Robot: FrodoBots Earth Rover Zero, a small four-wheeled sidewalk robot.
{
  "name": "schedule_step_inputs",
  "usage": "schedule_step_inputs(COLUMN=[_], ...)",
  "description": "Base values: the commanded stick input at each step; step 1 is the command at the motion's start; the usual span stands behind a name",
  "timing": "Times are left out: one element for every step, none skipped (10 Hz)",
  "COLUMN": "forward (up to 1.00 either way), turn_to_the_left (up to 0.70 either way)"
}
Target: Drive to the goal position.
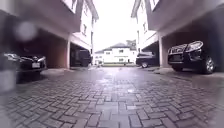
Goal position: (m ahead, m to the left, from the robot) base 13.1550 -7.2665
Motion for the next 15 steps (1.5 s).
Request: schedule_step_inputs(forward=[0.70, 0.70, 0.70, 0.70, 0.70, 0.70, 0.70, 0.70, 0.70, 0.70, 0.70, 0.70, 0.70, 0.70, 0.70], turn_to_the_left=[-0.31, -0.23, -0.02, 0.00, 0.00, 0.00, 0.00, 0.00, 0.00, 0.00, 0.00, 0.00, 0.00, 0.00, 0.00])
